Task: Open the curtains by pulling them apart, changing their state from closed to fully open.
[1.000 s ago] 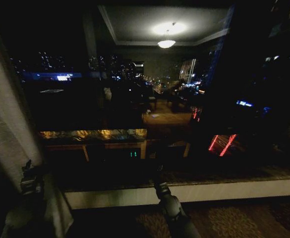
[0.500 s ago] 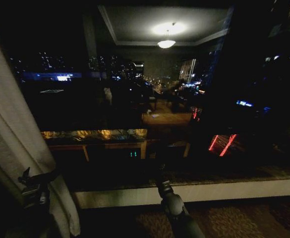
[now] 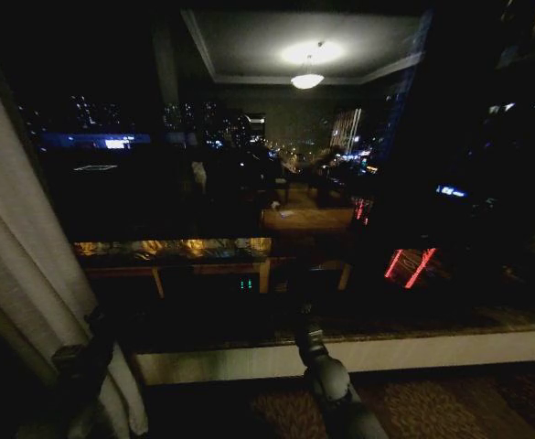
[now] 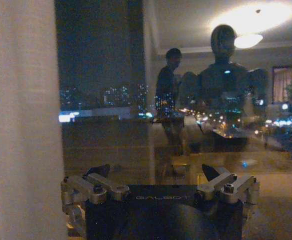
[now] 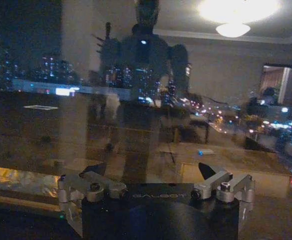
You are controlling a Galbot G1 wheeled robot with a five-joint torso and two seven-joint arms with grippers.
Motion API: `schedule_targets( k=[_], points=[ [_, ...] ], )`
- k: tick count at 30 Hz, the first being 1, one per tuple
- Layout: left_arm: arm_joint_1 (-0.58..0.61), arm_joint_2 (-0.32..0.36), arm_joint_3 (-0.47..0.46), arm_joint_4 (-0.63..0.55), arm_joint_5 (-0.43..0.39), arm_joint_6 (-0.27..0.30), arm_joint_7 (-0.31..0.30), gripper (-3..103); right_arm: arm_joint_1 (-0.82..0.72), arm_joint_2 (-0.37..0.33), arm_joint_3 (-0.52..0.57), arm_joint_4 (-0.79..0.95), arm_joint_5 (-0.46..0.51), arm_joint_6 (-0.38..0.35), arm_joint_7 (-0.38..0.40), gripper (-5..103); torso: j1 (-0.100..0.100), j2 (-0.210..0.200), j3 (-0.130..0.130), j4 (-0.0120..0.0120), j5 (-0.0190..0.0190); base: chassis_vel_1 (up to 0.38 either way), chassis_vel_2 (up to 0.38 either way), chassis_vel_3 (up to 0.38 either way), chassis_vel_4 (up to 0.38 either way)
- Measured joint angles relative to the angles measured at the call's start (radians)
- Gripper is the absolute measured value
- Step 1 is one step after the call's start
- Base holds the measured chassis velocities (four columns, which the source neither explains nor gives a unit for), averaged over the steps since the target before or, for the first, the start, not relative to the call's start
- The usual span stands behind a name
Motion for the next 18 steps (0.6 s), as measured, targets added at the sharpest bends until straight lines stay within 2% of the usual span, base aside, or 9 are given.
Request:
schedule_targets(
  k=[9, 18],
  points=[
    [0.002, -0.002, 0.005, 0.003, 0.004, -0.005, 0.016, 100, -0.013, -0.017, 0.033, 0.016, 0.004, 0.000, -0.002, 100, 0.000, 0.000, 0.000, 0.0002, -0.0001, -0.073, -0.068, 0.081, 0.073],
    [0.025, -0.011, 0.003, -0.003, 0.009, -0.014, 0.046, 100, -0.007, -0.005, 0.032, 0.013, 0.000, 0.001, -0.002, 100, 0.000, 0.000, 0.000, 0.0000, 0.0002, -0.217, -0.229, 0.212, 0.229]
  ],
)
